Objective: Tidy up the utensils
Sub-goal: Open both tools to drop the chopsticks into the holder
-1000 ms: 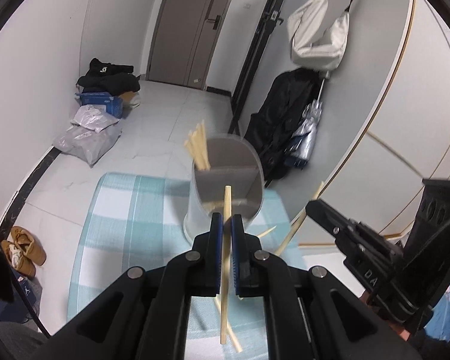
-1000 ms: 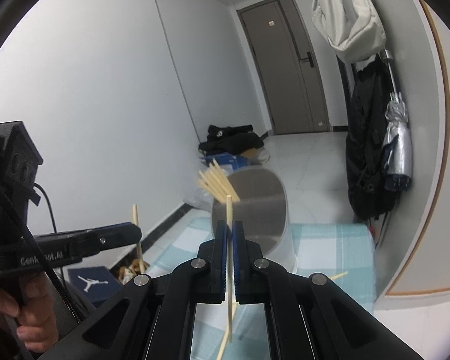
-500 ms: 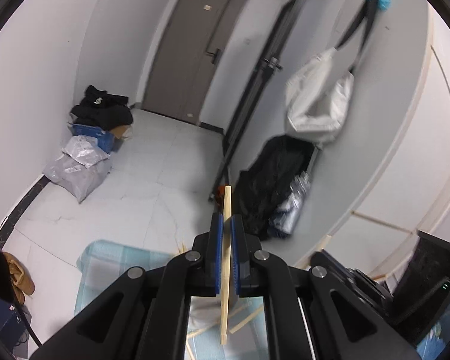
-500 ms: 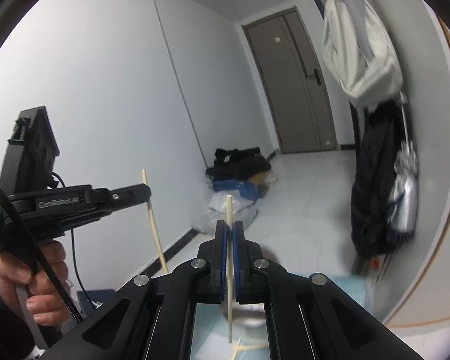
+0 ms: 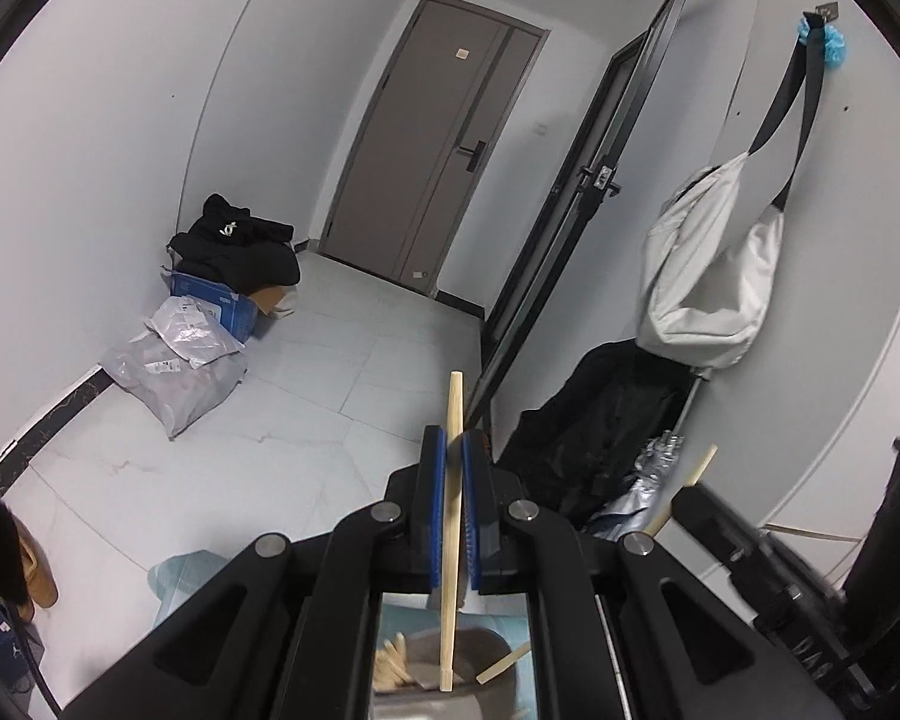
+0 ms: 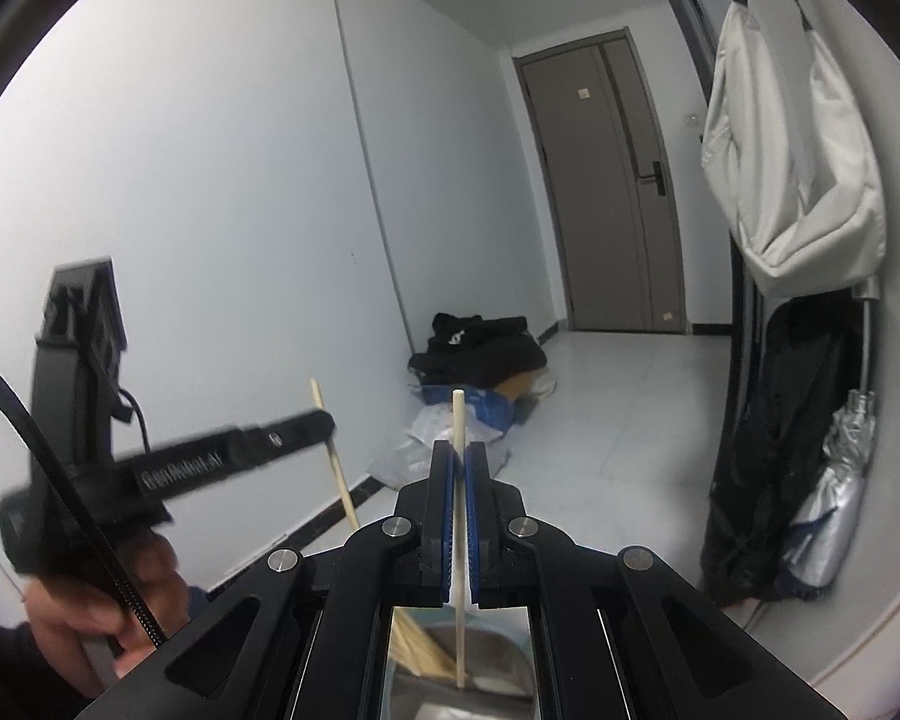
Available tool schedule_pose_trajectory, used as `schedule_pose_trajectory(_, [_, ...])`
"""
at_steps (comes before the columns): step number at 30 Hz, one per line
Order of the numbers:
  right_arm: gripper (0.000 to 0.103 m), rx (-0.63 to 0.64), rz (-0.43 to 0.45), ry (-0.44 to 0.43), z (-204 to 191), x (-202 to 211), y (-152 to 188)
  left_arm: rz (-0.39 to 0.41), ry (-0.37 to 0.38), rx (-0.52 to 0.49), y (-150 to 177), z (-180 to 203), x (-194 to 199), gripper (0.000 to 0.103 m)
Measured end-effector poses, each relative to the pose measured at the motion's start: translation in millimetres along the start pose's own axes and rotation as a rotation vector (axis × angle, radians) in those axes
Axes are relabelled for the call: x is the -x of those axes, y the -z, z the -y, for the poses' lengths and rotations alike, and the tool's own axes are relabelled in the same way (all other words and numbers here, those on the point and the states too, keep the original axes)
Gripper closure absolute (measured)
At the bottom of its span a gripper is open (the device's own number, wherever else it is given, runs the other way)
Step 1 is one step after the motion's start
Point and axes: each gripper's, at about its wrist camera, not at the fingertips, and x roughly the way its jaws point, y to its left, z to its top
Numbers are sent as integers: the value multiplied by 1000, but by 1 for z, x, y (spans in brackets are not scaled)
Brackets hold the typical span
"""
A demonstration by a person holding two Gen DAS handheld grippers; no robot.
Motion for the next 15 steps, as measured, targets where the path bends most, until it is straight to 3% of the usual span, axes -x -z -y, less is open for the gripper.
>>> schedule_pose_trajectory(6, [100,2,-53,-3,14,-31,11,-16,19,19,11,-10,-17,101])
schedule_pose_trajectory(15, [100,48,-89,-65,19,-41,27,-8,23,30,17,-15,-21,101])
